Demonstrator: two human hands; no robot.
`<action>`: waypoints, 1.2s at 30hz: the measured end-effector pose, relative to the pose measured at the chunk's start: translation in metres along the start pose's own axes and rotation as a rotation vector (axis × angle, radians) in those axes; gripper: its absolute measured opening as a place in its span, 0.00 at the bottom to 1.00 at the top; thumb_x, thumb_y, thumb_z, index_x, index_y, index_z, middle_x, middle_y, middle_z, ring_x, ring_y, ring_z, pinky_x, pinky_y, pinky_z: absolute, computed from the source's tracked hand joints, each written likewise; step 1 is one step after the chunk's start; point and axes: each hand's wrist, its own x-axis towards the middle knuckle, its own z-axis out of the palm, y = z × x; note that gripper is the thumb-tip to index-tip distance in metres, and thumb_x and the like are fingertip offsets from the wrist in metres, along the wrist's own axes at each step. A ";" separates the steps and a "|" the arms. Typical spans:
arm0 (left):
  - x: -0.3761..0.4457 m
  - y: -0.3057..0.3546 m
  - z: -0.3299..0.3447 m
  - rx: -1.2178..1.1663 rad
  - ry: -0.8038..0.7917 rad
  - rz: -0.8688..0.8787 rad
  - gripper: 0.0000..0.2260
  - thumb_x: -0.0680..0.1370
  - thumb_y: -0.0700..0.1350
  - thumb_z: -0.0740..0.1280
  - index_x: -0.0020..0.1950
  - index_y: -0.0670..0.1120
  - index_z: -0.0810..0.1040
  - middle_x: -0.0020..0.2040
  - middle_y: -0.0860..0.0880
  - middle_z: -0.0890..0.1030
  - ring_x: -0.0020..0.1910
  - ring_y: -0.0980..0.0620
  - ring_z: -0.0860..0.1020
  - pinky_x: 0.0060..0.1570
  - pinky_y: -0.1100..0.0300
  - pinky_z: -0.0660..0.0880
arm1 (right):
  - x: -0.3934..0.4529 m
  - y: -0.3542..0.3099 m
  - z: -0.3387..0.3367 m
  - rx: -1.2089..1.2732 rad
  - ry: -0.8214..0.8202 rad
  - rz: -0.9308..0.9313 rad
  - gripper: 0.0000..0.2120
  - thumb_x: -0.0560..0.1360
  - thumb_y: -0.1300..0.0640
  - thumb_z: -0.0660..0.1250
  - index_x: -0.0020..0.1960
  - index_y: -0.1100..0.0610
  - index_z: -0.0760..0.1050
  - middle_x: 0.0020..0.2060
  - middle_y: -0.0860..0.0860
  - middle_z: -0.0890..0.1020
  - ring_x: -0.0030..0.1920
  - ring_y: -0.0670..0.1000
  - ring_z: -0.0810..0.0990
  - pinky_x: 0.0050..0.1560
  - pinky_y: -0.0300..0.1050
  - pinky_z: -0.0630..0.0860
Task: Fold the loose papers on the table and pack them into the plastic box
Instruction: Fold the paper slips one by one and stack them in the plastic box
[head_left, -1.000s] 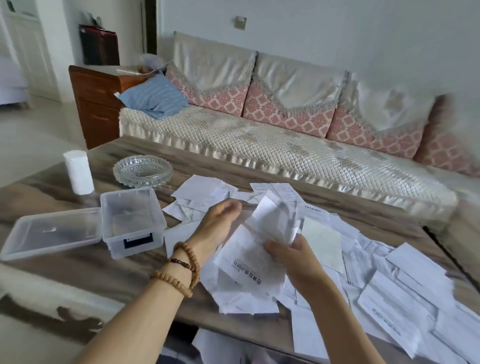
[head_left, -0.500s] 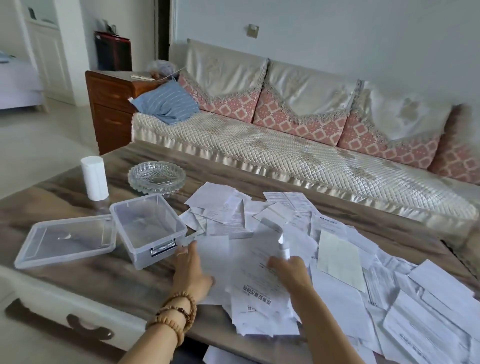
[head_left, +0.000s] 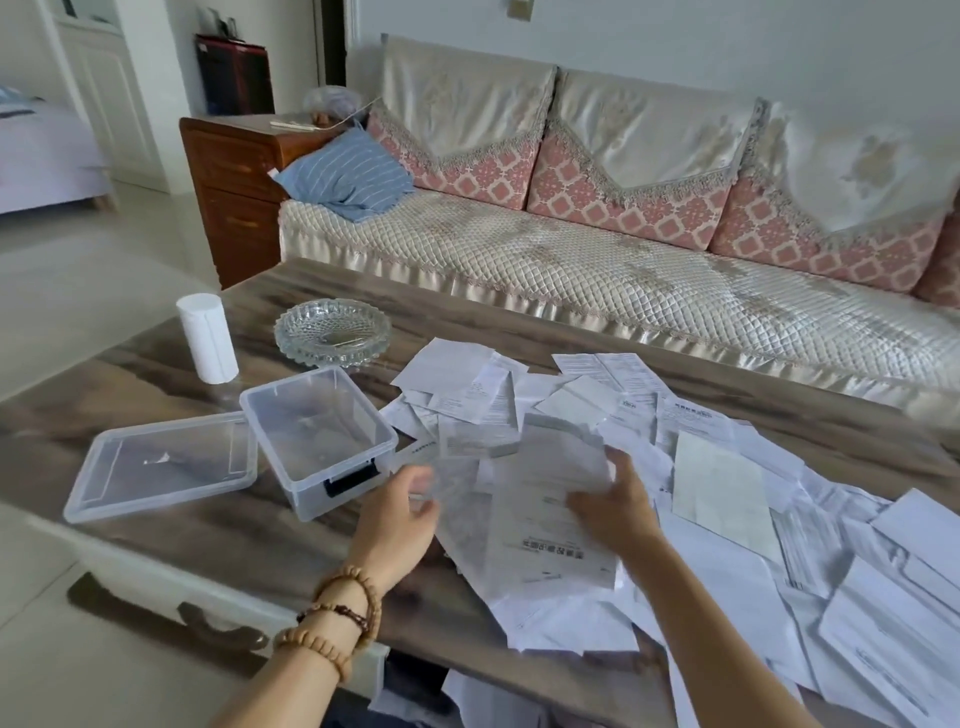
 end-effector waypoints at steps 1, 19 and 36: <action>-0.003 0.006 0.005 0.005 -0.016 -0.015 0.16 0.79 0.43 0.66 0.67 0.49 0.73 0.63 0.51 0.77 0.55 0.57 0.76 0.54 0.64 0.71 | -0.004 0.010 -0.017 0.067 -0.004 0.023 0.30 0.70 0.67 0.68 0.69 0.52 0.65 0.53 0.55 0.78 0.49 0.56 0.80 0.43 0.48 0.80; 0.071 0.066 0.063 -0.368 0.200 -0.361 0.27 0.76 0.34 0.66 0.73 0.43 0.61 0.69 0.42 0.72 0.66 0.39 0.72 0.65 0.49 0.70 | -0.029 0.049 -0.058 0.667 -0.042 0.141 0.13 0.64 0.64 0.73 0.47 0.70 0.80 0.41 0.64 0.85 0.41 0.60 0.84 0.45 0.55 0.80; -0.031 0.033 -0.012 -0.677 -0.504 -0.292 0.07 0.74 0.47 0.69 0.50 0.53 0.84 0.62 0.43 0.80 0.62 0.45 0.77 0.61 0.51 0.72 | -0.057 0.015 0.009 0.553 -0.183 0.180 0.07 0.71 0.67 0.72 0.48 0.66 0.81 0.42 0.60 0.86 0.43 0.61 0.85 0.50 0.62 0.81</action>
